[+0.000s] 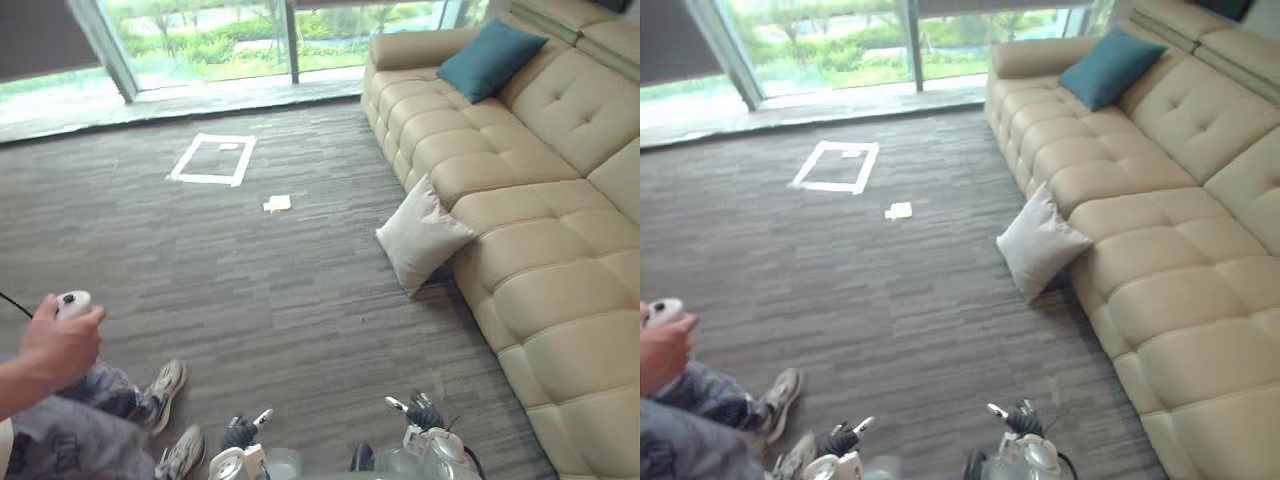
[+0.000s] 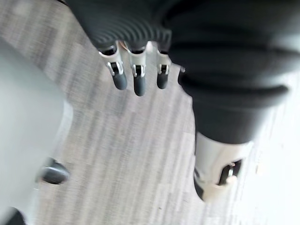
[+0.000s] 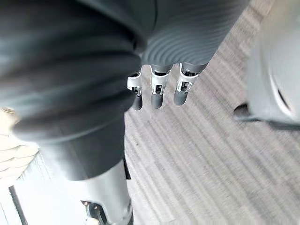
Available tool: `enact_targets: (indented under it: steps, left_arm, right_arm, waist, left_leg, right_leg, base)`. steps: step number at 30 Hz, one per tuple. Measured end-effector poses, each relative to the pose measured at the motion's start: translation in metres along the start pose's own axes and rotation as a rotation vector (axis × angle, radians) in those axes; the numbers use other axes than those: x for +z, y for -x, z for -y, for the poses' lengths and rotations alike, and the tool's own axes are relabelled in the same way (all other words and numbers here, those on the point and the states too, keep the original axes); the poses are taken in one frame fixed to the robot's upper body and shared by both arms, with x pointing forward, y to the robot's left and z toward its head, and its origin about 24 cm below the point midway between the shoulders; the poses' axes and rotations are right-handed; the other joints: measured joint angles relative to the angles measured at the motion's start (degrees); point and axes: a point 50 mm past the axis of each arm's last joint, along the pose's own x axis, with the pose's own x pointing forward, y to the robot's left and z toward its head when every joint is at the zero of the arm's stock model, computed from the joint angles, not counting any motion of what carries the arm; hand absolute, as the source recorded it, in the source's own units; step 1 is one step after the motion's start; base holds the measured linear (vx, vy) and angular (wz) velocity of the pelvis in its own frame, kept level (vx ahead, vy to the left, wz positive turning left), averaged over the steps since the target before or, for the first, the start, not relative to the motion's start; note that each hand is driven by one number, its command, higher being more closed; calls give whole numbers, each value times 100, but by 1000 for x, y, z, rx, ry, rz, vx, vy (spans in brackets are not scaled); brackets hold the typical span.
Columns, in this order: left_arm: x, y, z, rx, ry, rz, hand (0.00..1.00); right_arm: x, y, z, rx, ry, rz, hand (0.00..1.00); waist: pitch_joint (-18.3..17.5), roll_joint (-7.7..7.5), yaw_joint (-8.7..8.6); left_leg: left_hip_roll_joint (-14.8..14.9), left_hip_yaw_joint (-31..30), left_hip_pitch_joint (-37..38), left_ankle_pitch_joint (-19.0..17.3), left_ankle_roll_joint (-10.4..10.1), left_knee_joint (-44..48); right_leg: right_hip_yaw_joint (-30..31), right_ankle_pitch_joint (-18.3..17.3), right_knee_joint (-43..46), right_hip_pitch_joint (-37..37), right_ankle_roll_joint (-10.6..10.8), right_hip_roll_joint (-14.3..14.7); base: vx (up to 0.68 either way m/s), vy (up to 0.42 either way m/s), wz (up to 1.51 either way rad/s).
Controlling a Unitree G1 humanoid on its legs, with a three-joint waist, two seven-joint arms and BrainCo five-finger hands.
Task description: Pick up cushions and gather them together orderly.
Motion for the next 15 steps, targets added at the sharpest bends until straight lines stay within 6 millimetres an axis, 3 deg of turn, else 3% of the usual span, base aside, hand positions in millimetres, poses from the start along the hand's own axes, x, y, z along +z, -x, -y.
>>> enact_targets:
  steps: [3, 4, 5, 6, 7, 8, 10, 12, 13, 14, 15]
  left_arm:
    - [5, 1, 2, -4, 22, 33, 0]
    - [7, 1, 2, -5, 24, 42, 0]
    - [7, 1, 2, -3, 24, 44, 0]
    - [7, 1, 2, -2, 25, 47, 0]
    - [8, 1, -3, 10, 22, 50, 0]
    - [9, 1, -5, 14, 16, 54, 0]
    - [11, 0, -10, 22, 4, 58, 0]
    - [10, -1, -9, 12, -22, 43, 0]
    - [9, -1, -8, 9, -26, 42, 0]
    - [7, -1, -6, -2, -39, 30, 0]
    - [7, -2, -7, 1, -44, 25, 0]
  right_arm:
    - [2, -1, -2, 1, 6, 5, 0]
    - [0, 0, -1, -4, 4, -2, 0]
    - [0, 0, 0, -7, 4, -4, 0]
    - [0, 0, -1, -6, 5, -5, 0]
    - [-2, 0, -2, -1, 15, -13, 0]
    - [-2, 0, -3, 4, 20, -15, 0]
    - [1, 0, -5, 14, 26, -1, 0]
    - [1, 0, -4, 12, 27, 1, 0]
    - [1, 0, -5, 15, 29, 0, 0]
    - [0, 1, -1, 14, 38, -2, 0]
    - [-3, 2, -1, 14, 39, -9, 0]
  waist:
    - [0, 18, 86]
    - [-17, -19, 164]
    - [-39, -44, 196]
    - [-41, -66, 201]
    - [-184, -189, 229]
    - [-208, -248, 229]
    - [-258, -393, 245]
    - [-239, -409, 243]
    - [-228, -398, 242]
    - [-160, -334, 240]
    - [-142, -332, 237]
  left_leg:
    - [67, 272, -822, -125, 230, -1226]
    - [-31, 307, -916, -22, 203, -2473]
    - [-143, 233, -921, 339, 151, -3513]
    - [-201, 160, -929, 660, 152, -3654]
    - [-385, 198, -872, 1104, 380, -3699]
    - [-415, 268, -864, 1047, 382, -3692]
    - [-443, 632, -751, 796, 665, -3556]
    - [-511, 833, -329, 597, 926, -3503]
    - [-518, 832, -225, 547, 920, -3534]
    - [-562, 816, 317, 185, 845, -3805]
    - [-601, 827, 448, 105, 901, -3835]
  right_leg:
    - [315, -116, -323, 445, 151, -20]
    - [456, -222, -442, 643, 310, -110]
    - [564, -328, -550, 821, 439, -182]
    - [622, -381, -566, 885, 477, -223]
    - [826, -493, -559, 936, 627, -401]
    - [860, -496, -521, 915, 634, -475]
    - [1135, -475, 214, 589, 651, -688]
    - [1362, -111, 1840, 16, 1050, -825]
    - [1398, 46, 2228, -126, 1089, -825]
    - [1368, 264, 3633, -704, 1190, -875]
    - [1330, 199, 3984, -879, 1170, -927]
  base:
    - [457, 73, -59]
    - [692, 257, -53]
    - [505, 209, -51]
    - [528, 289, -61]
    - [325, 189, -47]
    - [551, 287, -64]
    - [560, 287, -52]
    - [502, 299, -44]
    - [321, 191, -49]
    - [306, 175, -37]
    - [243, 111, -31]
